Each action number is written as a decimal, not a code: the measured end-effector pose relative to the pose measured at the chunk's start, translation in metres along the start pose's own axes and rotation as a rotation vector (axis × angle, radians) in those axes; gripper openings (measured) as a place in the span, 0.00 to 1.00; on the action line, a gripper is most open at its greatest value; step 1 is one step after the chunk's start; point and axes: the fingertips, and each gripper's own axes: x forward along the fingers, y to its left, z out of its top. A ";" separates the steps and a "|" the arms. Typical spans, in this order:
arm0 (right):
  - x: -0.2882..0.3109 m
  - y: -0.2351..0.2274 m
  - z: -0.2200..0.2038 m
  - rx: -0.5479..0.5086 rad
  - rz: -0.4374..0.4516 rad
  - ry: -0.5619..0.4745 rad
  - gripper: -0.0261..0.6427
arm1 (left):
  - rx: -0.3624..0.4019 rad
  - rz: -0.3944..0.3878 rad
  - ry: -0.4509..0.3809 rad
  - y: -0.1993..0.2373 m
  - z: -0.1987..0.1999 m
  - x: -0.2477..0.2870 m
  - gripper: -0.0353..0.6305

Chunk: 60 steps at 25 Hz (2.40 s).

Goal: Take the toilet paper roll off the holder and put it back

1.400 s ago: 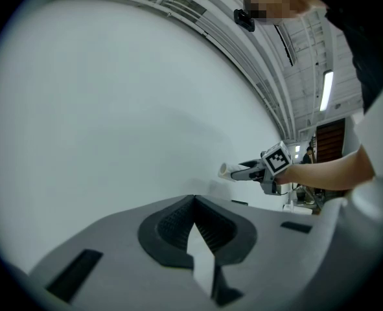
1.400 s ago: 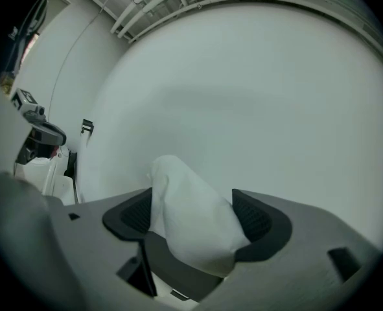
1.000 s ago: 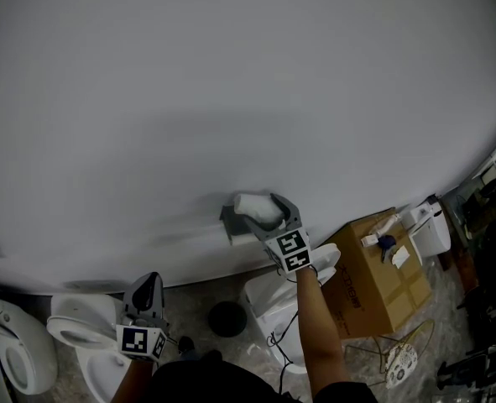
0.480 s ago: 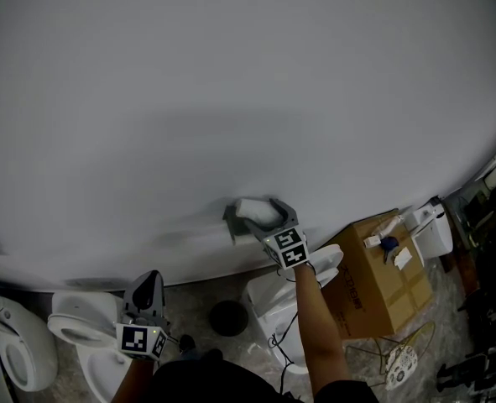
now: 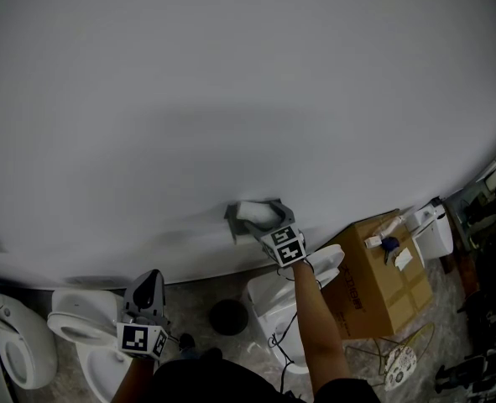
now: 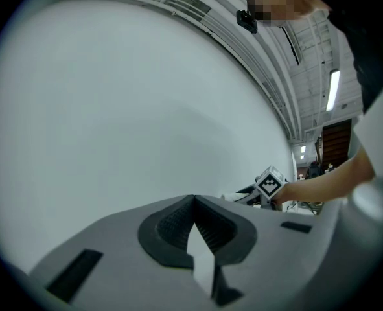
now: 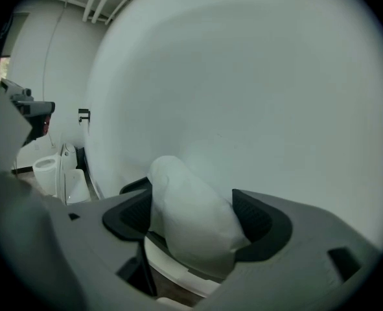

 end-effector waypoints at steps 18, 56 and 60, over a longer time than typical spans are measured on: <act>-0.013 0.001 0.011 -0.056 -0.006 -0.007 0.61 | 0.001 0.011 0.002 -0.001 -0.001 -0.004 0.06; -0.103 0.036 0.044 0.062 -0.091 -0.202 0.70 | 0.000 -0.055 -0.021 -0.022 0.009 -0.015 0.06; -0.113 0.047 0.037 0.052 -0.106 -0.204 0.67 | 0.003 -0.063 -0.024 -0.023 0.010 -0.014 0.06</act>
